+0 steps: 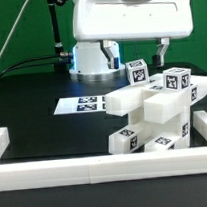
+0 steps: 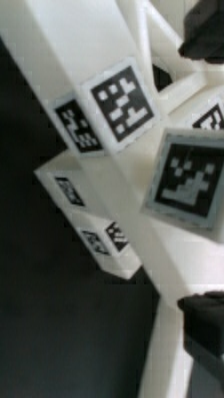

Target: Assemble chair

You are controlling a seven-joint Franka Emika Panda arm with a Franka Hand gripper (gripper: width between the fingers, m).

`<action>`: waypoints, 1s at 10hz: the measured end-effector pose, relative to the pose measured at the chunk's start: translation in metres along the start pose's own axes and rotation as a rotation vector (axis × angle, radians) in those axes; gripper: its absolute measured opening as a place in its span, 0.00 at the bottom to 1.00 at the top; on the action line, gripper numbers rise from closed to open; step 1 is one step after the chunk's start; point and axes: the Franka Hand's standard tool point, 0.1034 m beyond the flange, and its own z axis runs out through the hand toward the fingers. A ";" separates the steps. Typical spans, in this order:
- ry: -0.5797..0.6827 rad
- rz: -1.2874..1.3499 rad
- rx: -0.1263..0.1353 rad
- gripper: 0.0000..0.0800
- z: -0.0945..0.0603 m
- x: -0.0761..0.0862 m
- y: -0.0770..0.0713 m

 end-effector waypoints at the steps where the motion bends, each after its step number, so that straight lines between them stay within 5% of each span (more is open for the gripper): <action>1: -0.043 0.034 0.028 0.81 -0.008 0.002 0.001; 5: -0.205 0.091 0.090 0.81 -0.012 0.010 0.002; 10: -0.155 0.093 0.052 0.81 0.005 0.021 0.007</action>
Offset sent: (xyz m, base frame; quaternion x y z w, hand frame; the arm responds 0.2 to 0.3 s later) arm 0.0114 0.0105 0.0038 0.0772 -0.1165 0.0831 0.9867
